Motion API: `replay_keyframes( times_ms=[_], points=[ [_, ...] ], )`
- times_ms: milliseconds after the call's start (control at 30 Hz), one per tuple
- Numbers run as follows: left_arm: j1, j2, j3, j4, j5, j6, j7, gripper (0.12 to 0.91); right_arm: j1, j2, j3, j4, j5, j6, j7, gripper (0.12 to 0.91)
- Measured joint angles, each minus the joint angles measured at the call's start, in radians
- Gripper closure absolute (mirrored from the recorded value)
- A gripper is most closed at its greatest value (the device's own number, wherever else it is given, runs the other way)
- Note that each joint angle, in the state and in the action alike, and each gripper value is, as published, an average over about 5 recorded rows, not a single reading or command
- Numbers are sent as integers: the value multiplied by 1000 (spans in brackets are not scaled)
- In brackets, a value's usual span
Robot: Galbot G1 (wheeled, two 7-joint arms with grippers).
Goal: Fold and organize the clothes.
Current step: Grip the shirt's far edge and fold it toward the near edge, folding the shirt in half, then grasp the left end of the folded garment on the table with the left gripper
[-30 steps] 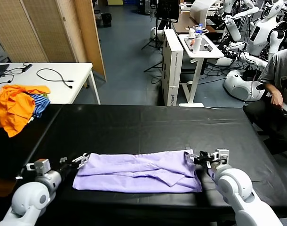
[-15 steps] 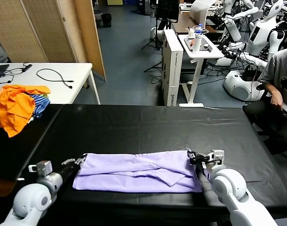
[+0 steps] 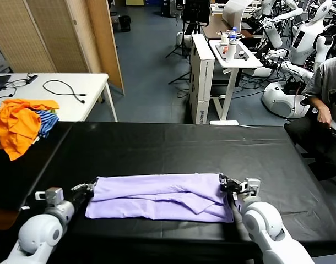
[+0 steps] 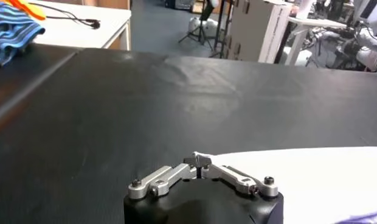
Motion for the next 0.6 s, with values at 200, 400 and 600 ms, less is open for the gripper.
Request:
replay_keyframes(
  times_ms=[200, 400, 600],
  points=[
    [25, 11, -32, -31, -12, 5, -16, 521, -35, -42, 44, 62, 23, -16, -38, 344],
    [81, -7, -83, -72, -27, 4, -15, 185, -95, -79, 103, 139, 29, -15, -55, 131],
    [150, -66, -109, -115, -5, -4, -11, 124, -141, -95, 145, 196, 30, -15, -65, 119]
  ],
)
